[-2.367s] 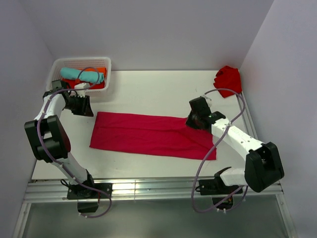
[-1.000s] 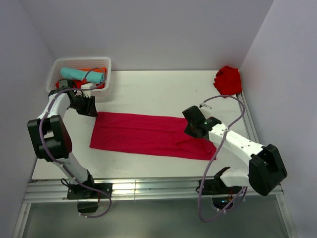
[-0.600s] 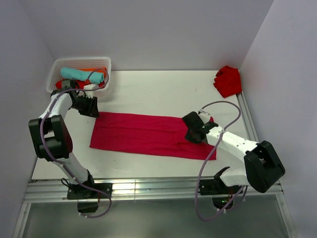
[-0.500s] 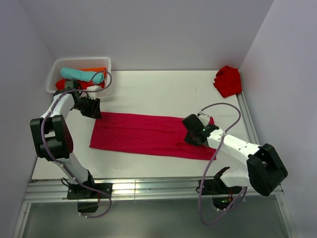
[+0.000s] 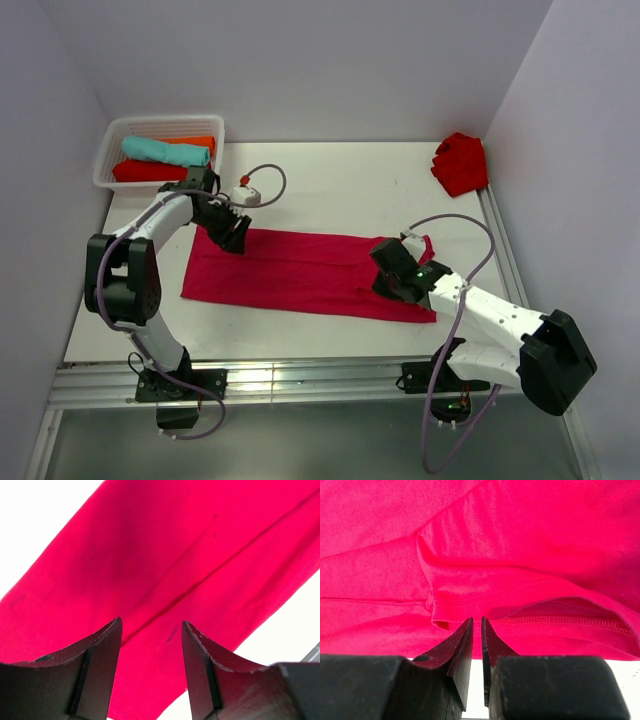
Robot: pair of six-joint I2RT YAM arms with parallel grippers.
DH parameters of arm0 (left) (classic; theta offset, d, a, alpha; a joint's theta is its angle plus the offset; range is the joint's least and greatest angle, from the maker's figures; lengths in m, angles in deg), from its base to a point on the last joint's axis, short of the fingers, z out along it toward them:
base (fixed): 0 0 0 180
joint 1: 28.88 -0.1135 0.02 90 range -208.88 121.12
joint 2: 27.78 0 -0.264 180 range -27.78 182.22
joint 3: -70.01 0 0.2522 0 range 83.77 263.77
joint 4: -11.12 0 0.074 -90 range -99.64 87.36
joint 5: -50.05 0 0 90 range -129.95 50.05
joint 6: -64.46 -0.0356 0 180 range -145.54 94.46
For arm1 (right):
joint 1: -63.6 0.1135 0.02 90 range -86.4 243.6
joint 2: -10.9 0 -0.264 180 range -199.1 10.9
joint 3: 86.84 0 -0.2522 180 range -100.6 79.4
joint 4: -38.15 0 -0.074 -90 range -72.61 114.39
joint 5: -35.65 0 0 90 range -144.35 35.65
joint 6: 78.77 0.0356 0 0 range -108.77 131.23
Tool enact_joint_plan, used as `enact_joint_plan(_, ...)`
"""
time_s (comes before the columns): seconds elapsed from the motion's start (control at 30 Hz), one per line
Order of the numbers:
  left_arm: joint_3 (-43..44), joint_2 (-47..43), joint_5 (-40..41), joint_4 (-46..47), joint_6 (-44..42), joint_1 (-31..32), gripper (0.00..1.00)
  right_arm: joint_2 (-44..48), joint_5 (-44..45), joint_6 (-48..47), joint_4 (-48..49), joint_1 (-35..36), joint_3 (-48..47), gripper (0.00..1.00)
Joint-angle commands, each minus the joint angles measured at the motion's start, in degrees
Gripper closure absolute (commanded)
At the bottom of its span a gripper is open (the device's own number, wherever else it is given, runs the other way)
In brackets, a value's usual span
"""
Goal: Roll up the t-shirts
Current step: Fold the tshirt
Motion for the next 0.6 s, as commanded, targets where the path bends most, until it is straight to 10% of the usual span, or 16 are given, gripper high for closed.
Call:
enact_joint_plan(0.0,0.64,-1.42,0.36,-0.20,-5.49,2.72,0.43,0.29,0.93,1.01,0.49,0.23,0.92,0.81)
enact_joint_plan(0.57,-4.20,0.07,2.74,4.36,-8.49,16.87,0.44,-1.65,3.30,2.24,1.11,-1.17,-0.05,0.81)
